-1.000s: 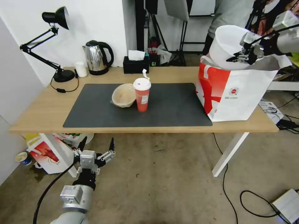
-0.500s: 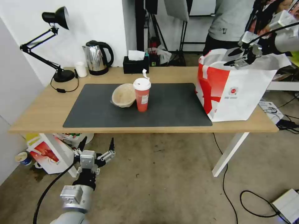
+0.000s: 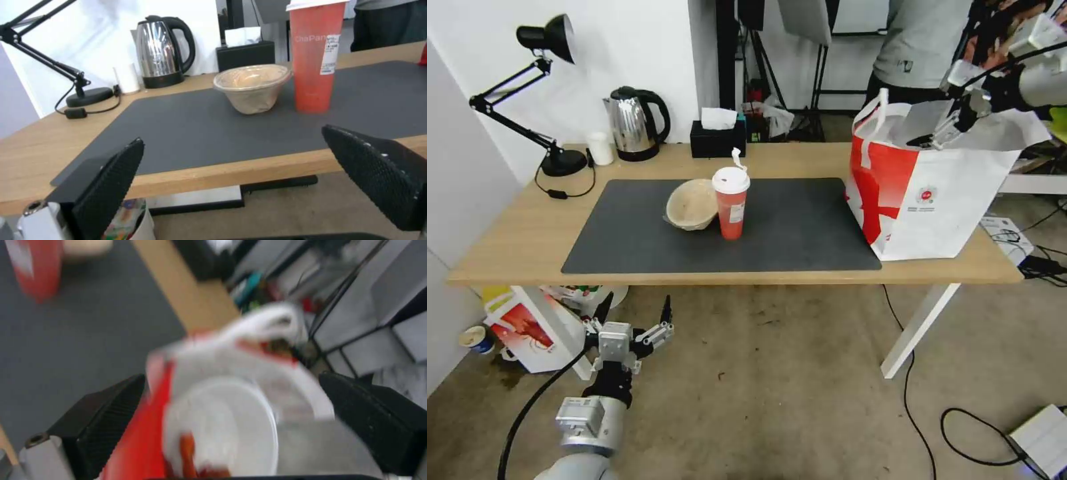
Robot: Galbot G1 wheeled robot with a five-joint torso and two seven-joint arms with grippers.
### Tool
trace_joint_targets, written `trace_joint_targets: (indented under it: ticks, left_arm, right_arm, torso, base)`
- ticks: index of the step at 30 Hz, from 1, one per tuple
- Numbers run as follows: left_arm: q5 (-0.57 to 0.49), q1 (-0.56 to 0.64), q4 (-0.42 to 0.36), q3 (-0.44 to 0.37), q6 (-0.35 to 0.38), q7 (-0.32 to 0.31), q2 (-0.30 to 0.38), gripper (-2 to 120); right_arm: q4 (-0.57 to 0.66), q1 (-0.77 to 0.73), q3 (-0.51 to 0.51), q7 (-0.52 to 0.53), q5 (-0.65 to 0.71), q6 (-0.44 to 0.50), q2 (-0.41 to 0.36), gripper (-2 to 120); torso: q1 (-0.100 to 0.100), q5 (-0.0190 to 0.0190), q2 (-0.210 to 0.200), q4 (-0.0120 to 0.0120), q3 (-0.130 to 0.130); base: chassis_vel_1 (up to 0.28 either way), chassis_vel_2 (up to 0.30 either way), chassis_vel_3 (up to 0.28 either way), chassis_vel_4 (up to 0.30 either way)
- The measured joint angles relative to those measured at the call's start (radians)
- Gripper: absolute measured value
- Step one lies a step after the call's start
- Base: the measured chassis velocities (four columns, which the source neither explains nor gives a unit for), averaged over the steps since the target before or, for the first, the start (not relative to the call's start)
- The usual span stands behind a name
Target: Pick up the trash from the table and place it into the takeout bag.
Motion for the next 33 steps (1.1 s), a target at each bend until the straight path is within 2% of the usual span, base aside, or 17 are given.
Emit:
trace_joint_targets:
  ticks: [1,4,8,10,12,14,17,24,33]
  left_arm:
    - [0.0,0.0,0.0,0.0,0.0,0.0,0.0,100]
    - [0.0,0.0,0.0,0.0,0.0,0.0,0.0,100]
    - [0.0,0.0,0.0,0.0,0.0,0.0,0.0,100]
    - [0.0,0.0,0.0,0.0,0.0,0.0,0.0,100]
    - [0.0,0.0,0.0,0.0,0.0,0.0,0.0,100]
    - [0.0,0.0,0.0,0.0,0.0,0.0,0.0,100]
    - [0.0,0.0,0.0,0.0,0.0,0.0,0.0,100]
    - [0.0,0.0,0.0,0.0,0.0,0.0,0.0,100]
    - [0.0,0.0,0.0,0.0,0.0,0.0,0.0,100]
  right_arm:
    - [0.0,0.0,0.0,0.0,0.0,0.0,0.0,100]
    - [0.129,0.019,-0.001,0.139,0.068,0.024,0.04,100]
    - [0.224,0.074,-0.061,0.2,0.091,0.042,0.074,100]
    - [0.236,0.094,-0.086,0.206,0.097,0.05,0.08,100]
    - [0.274,0.194,-0.194,0.22,0.134,0.089,0.099,100]
    - [0.293,0.281,-0.263,0.221,0.163,0.106,0.115,100]
    - [0.309,0.333,-0.296,0.215,0.183,0.109,0.132,100]
    - [0.345,0.358,-0.307,0.212,0.211,0.108,0.188,100]
    - [0.456,0.387,-0.323,0.258,0.256,0.133,0.377,100]
  torso:
    - [0.0,0.0,0.0,0.0,0.0]
    - [0.0,0.0003,0.0,0.0,0.0]
    - [0.0,0.0003,0.0,0.0001,0.0]
    - [0.0,0.0001,0.0,0.0001,0.0]
    - [0.0,0.0009,0.0,-0.0003,0.0]
    - [0.0,0.0001,0.0,-0.0004,0.0]
    - [0.0,0.0,0.0,-0.0004,0.0]
    - [0.0,0.0002,0.0,0.0001,0.0]
    - [0.0,0.0003,0.0,-0.0001,0.0]
  base:
    - [0.0,0.0,0.0,0.0]
    - [0.0,0.0,0.0,0.0]
    - [0.0,0.0,0.0,0.0]
    - [0.0,0.0,0.0,0.0]
    - [0.0,0.0,0.0,0.0]
    - [0.0,0.0,0.0,0.0]
    - [0.0,0.0,0.0,0.0]
    - [0.0,0.0,0.0,0.0]
    - [0.0,0.0,0.0,0.0]
